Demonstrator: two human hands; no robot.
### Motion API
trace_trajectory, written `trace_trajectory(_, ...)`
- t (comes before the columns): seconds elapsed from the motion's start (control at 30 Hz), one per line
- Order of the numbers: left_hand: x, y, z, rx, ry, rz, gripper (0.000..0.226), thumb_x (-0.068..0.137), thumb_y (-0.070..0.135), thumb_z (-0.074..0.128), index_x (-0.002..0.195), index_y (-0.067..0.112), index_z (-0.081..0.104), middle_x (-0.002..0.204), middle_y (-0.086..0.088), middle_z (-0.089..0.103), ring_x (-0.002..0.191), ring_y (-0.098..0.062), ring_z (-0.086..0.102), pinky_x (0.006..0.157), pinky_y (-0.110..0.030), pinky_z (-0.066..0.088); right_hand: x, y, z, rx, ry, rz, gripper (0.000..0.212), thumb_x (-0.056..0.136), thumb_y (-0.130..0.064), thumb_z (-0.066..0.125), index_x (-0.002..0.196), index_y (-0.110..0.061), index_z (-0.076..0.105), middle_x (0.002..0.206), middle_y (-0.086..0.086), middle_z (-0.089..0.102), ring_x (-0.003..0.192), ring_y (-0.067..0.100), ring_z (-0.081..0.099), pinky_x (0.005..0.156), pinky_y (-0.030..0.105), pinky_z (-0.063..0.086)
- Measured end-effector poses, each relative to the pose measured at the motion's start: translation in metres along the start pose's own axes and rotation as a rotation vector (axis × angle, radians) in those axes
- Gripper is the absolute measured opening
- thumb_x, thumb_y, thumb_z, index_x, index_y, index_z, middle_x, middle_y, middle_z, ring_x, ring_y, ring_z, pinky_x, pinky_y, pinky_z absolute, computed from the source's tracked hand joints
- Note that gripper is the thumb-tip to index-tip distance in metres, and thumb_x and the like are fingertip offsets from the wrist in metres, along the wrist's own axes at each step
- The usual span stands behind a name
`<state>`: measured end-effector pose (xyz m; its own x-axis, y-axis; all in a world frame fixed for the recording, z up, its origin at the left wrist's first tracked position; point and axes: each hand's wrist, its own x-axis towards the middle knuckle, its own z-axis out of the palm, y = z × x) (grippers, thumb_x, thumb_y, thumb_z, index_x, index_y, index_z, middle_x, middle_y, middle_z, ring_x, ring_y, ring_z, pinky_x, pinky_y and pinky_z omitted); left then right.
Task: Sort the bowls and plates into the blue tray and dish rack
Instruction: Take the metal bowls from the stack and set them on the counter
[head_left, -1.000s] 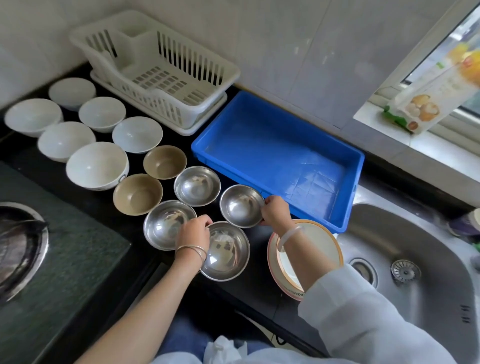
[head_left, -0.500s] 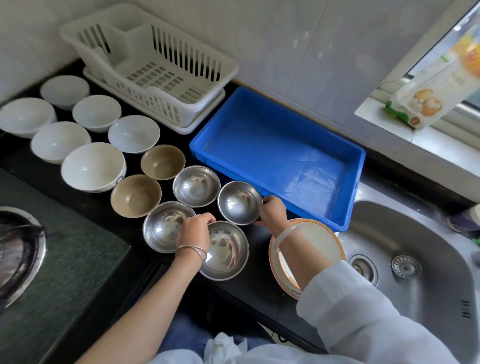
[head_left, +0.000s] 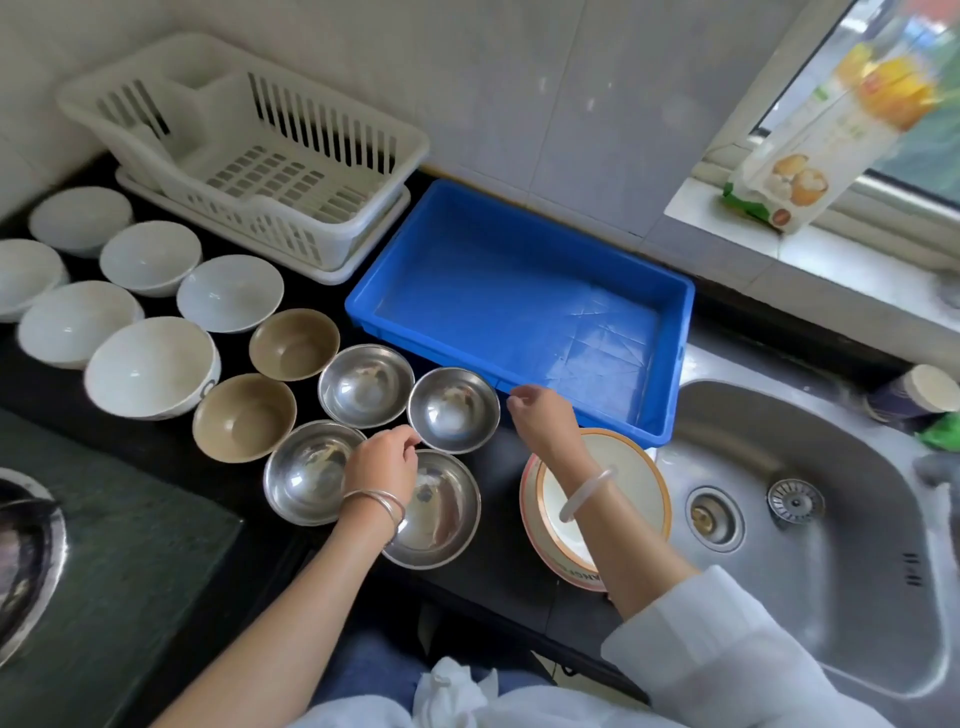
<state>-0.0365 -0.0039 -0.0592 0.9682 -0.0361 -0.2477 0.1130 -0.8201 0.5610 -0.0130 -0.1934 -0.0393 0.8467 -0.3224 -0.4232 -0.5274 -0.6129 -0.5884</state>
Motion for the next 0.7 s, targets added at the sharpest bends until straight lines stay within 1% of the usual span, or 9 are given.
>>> trace_trajectory(0.07, 0.0, 0.011, 0.001, -0.034, 0.003, 0.031, 0.024, 0.091, 0.013, 0.046, 0.104, 0.015, 0.065, 0.097, -0.007, 0.07, 0.092, -0.026, 0.062, 0.071, -0.031, 0.047, -0.009, 0.013, -0.016, 0.021, 0.156, -0.005, 0.029, 0.095, -0.017, 0.044, 0.115, -0.01, 0.063, 0.113, 0.008, 0.067, 0.094, 0.024, 0.059, 0.073, 0.026, 0.04)
trace_trajectory(0.13, -0.001, 0.026, 0.006, -0.084, -0.016, 0.064, 0.023, 0.09, 0.014, 0.047, 0.104, 0.014, 0.066, 0.099, -0.008, 0.07, 0.093, -0.027, 0.062, 0.077, -0.033, 0.049, -0.019, 0.033, -0.033, 0.011, 0.297, -0.011, 0.029, 0.094, -0.015, 0.045, 0.118, -0.014, 0.062, 0.116, 0.008, 0.066, 0.091, 0.022, 0.059, 0.071, 0.026, 0.04)
trace_trajectory(0.17, -0.002, 0.034, 0.01, -0.104, -0.043, 0.076, 0.023, 0.09, 0.014, 0.048, 0.104, 0.014, 0.066, 0.1, -0.008, 0.07, 0.093, -0.027, 0.063, 0.078, -0.033, 0.05, -0.023, 0.046, -0.041, -0.041, 0.352, -0.014, 0.03, 0.093, -0.014, 0.046, 0.118, -0.014, 0.062, 0.117, 0.008, 0.066, 0.097, 0.025, 0.059, 0.074, 0.029, 0.042)
trace_trajectory(0.23, -0.005, 0.05, 0.021, -0.144, -0.135, 0.083, 0.023, 0.091, 0.018, 0.05, 0.108, 0.015, 0.065, 0.104, -0.008, 0.07, 0.097, -0.024, 0.063, 0.082, -0.031, 0.049, -0.03, 0.072, -0.052, -0.165, 0.388, 0.025, 0.034, 0.091, -0.013, 0.048, 0.122, -0.014, 0.06, 0.121, 0.01, 0.065, 0.111, 0.031, 0.055, 0.089, 0.037, 0.045)
trace_trajectory(0.3, -0.009, 0.064, 0.034, -0.175, -0.252, 0.083, 0.029, 0.091, 0.022, 0.051, 0.117, 0.016, 0.061, 0.116, -0.006, 0.067, 0.106, -0.02, 0.061, 0.088, -0.027, 0.045, -0.04, 0.094, -0.057, -0.136, 0.362, 0.11, 0.037, 0.09, -0.013, 0.047, 0.125, -0.013, 0.058, 0.123, 0.01, 0.063, 0.115, 0.032, 0.054, 0.089, 0.036, 0.043)
trace_trajectory(0.4, -0.015, 0.077, 0.051, -0.156, -0.408, 0.09, 0.037, 0.091, 0.032, 0.05, 0.127, 0.022, 0.054, 0.126, -0.001, 0.061, 0.114, -0.018, 0.057, 0.087, -0.026, 0.04, -0.053, 0.116, -0.059, -0.068, 0.405, 0.15, 0.032, 0.091, -0.013, 0.047, 0.12, -0.013, 0.06, 0.117, 0.01, 0.066, 0.108, 0.031, 0.057, 0.075, 0.031, 0.038)
trace_trajectory(0.53, -0.021, 0.084, 0.069, -0.069, -0.566, 0.108, 0.035, 0.092, 0.038, 0.045, 0.121, 0.022, 0.054, 0.118, -0.002, 0.063, 0.102, -0.019, 0.058, 0.08, -0.027, 0.041, -0.062, 0.133, -0.061, -0.066, 0.38, 0.239, 0.019, 0.091, -0.017, 0.05, 0.1, -0.011, 0.065, 0.095, 0.011, 0.07, 0.092, 0.032, 0.06, 0.064, 0.03, 0.032)
trace_trajectory(0.63, -0.02, 0.087, 0.073, -0.083, -0.529, 0.087, 0.028, 0.092, 0.032, 0.047, 0.114, 0.017, 0.057, 0.108, -0.003, 0.064, 0.098, -0.021, 0.058, 0.078, -0.028, 0.043, -0.068, 0.136, -0.061, -0.038, 0.371, 0.257, 0.015, 0.091, -0.018, 0.053, 0.094, -0.01, 0.065, 0.089, 0.009, 0.069, 0.079, 0.025, 0.054, 0.063, 0.028, 0.03)
trace_trajectory(0.7, -0.018, 0.088, 0.071, -0.069, -0.466, 0.097, 0.023, 0.091, 0.027, 0.048, 0.108, 0.016, 0.059, 0.088, 0.004, 0.061, 0.084, -0.017, 0.056, 0.068, -0.026, 0.041, -0.072, 0.133, -0.059, -0.016, 0.367, 0.27, 0.015, 0.091, -0.019, 0.054, 0.095, -0.01, 0.065, 0.085, 0.006, 0.065, 0.077, 0.024, 0.053, 0.061, 0.027, 0.031)
